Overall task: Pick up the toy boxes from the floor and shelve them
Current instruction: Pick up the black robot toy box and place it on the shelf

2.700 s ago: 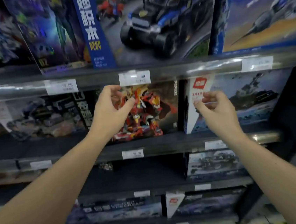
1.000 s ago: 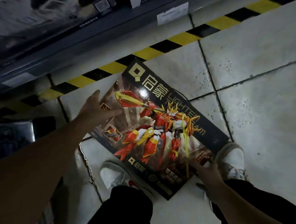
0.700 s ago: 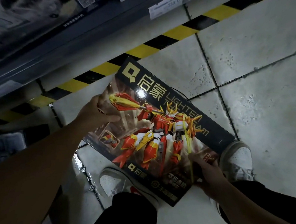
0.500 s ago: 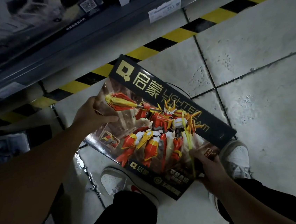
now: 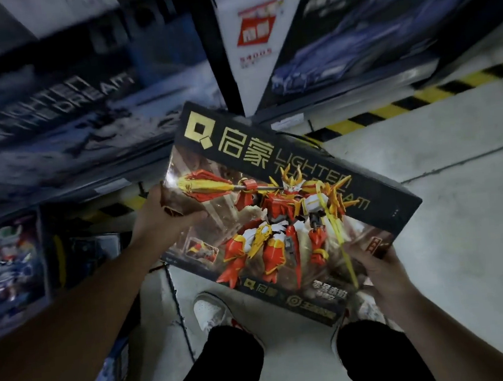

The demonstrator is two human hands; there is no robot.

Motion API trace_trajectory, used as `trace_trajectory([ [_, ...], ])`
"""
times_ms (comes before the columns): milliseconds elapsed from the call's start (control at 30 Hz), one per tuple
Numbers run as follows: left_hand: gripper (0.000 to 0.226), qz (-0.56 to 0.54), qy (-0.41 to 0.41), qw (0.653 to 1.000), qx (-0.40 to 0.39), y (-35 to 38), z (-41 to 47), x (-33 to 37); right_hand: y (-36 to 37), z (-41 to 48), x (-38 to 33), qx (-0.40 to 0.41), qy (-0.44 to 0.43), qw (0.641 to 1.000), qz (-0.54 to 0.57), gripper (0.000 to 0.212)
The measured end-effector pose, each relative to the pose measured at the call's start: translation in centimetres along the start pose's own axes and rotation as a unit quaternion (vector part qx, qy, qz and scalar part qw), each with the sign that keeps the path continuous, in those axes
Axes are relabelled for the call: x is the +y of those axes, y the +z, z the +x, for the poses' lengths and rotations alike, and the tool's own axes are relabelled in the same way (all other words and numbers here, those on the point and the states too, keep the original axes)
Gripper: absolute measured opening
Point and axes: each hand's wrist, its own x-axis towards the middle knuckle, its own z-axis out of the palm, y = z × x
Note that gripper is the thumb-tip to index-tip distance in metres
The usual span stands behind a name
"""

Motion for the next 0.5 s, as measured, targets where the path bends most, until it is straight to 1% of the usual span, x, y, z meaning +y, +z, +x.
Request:
trace_trajectory([
  [67,0.068,-0.021,-0.006,1.0,0.022,-2.2,-2.8,1.9,-0.6,-2.4,-3.2,-0.007,-0.026,0.999,-0.026,0.032],
  [133,0.073,-0.044,-0.011,0.998,0.042,-4.4,-5.5,3.7,-1.0,-4.8,-6.3,-0.016,-0.047,0.998,-0.042,0.035],
  [200,0.072,-0.07,-0.017,0.996,0.057,-6.5,-7.7,5.1,-1.4,-6.9,-9.2,-0.023,-0.072,0.995,-0.06,0.039],
  [300,0.079,-0.107,-0.023,0.99,0.087,-9.5,-10.9,7.5,-1.5,-10.3,-13.6,-0.029,-0.112,0.99,-0.076,0.04],
  [400,0.081,-0.128,-0.021,0.986,0.102,-11.2,-13.0,9.0,-1.4,-12.5,-16.9,-0.032,-0.15,0.983,-0.098,0.041],
  [467,0.083,-0.158,-0.008,0.978,0.135,-14.3,-15.8,11.4,-1.2,-15.9,-20.8,-0.047,-0.189,0.975,-0.109,0.043],
  [500,0.084,-0.161,-0.007,0.977,0.138,-14.6,-16.4,11.7,-1.2,-16.5,-21.5,-0.042,-0.192,0.974,-0.115,0.044],
])
